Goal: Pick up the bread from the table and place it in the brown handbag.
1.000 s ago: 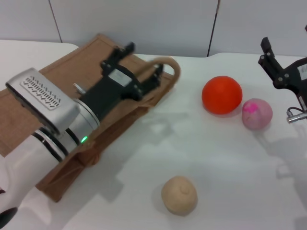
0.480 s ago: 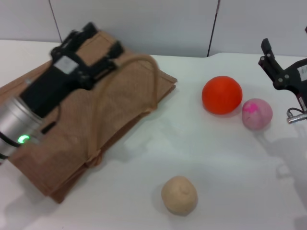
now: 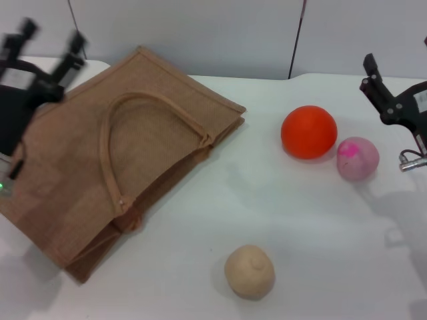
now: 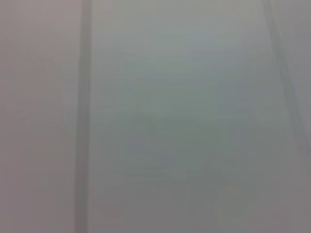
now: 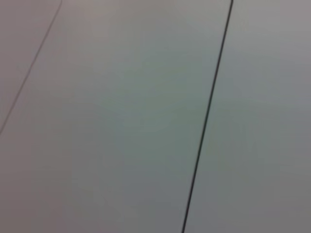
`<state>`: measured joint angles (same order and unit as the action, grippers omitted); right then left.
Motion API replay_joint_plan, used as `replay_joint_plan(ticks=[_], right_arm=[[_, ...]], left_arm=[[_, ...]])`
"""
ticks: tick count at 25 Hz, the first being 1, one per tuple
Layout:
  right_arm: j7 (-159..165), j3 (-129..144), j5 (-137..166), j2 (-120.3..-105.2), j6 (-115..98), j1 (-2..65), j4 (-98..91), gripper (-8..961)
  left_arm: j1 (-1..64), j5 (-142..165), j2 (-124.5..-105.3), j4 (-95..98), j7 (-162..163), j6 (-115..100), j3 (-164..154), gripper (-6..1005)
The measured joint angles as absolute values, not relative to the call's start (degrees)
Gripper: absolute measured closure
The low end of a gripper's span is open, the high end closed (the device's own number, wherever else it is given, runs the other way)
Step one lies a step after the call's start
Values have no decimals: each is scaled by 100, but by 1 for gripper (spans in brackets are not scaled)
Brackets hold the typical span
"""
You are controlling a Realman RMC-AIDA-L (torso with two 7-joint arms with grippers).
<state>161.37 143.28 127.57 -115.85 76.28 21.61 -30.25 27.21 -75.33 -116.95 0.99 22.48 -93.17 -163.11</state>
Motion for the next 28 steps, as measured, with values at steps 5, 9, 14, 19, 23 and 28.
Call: replay_joint_plan(ticks=[5, 9, 14, 19, 23, 28], right_arm=[[16137, 14337, 12403, -11591, 7628, 2168, -2996, 43], [16137, 14337, 12132, -11592, 7629, 2179, -2988, 43], [16137, 14345, 11977, -11593, 7629, 2190, -2984, 43], [16137, 14344, 11973, -11593, 7629, 2189, -2980, 43], [16137, 14343, 11970, -11593, 7629, 2189, -2979, 43], [16137, 14343, 11970, -11593, 7629, 2188, -2979, 43]], left_arm=[[2640, -8846, -11699, 865, 817, -9194, -16311, 126], [2707, -9535, -11698, 1180, 321, -8890, -16312, 126], [2779, -9801, -11692, 1235, 302, -8451, -16323, 126], [2817, -9808, -11689, 1240, 296, -8395, -16357, 127], [2824, -9798, -11682, 1240, 333, -8353, -16366, 127], [2824, -9792, -11679, 1233, 368, -8343, -16366, 129]])
